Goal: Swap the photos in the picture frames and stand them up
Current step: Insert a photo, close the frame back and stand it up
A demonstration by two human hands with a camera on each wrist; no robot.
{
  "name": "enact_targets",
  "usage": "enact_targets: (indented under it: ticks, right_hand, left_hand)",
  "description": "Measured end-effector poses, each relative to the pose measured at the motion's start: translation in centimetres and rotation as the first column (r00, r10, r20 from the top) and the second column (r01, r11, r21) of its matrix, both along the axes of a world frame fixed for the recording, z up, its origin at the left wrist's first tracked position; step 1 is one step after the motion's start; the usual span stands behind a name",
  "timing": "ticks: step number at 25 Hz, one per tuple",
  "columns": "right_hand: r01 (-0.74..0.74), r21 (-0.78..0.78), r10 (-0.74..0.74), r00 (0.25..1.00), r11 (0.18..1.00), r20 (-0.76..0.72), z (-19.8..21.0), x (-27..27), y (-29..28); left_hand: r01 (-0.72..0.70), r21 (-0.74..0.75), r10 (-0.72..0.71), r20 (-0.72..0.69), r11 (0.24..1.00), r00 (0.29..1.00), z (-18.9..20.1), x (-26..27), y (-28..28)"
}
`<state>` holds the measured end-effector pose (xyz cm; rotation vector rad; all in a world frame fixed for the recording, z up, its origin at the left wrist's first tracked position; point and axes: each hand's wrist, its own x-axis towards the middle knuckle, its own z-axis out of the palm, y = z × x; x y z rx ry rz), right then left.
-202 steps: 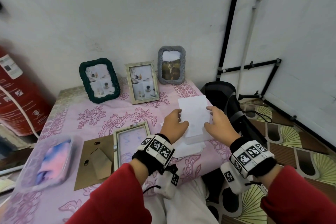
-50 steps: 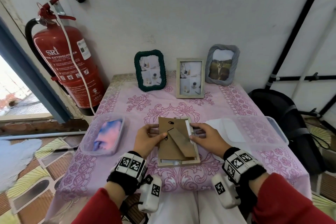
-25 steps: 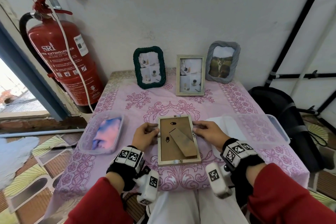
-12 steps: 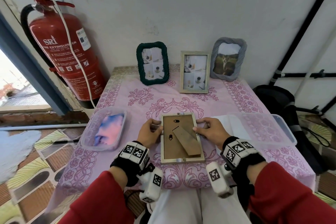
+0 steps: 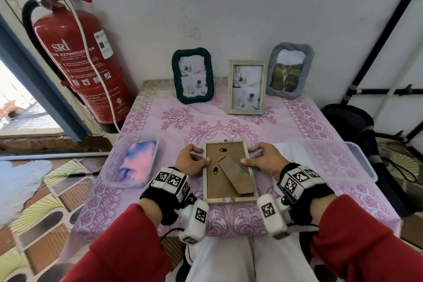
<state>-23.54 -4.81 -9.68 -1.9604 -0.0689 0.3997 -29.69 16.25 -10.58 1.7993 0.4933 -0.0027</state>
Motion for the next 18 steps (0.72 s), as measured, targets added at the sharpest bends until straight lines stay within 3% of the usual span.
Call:
enact_targets:
  ticks: [7,11,18]
  right_hand:
    - [-0.031,-0.010,0.031,0.999,0.999,-0.009,-0.27,-0.21,0.39]
    - [-0.045,0.061,0.048,0.998,0.997,-0.040,-0.20,-0.38,0.23]
    - [-0.070,0.024,0.070,0.998,0.997,-0.005,-0.31,-0.32,-0.05]
  left_hand:
    - [0.015,-0.040,-0.016,-0.027,0.999,1.000,0.11,-0.44,-0.43]
    - [0.005,-0.166,-0.009,-0.025,0.986,1.000,0.25,-0.82,-0.39]
    - [-0.016,-0.115,0.012,-0.039,0.993,0.999,-0.02,-0.87,-0.27]
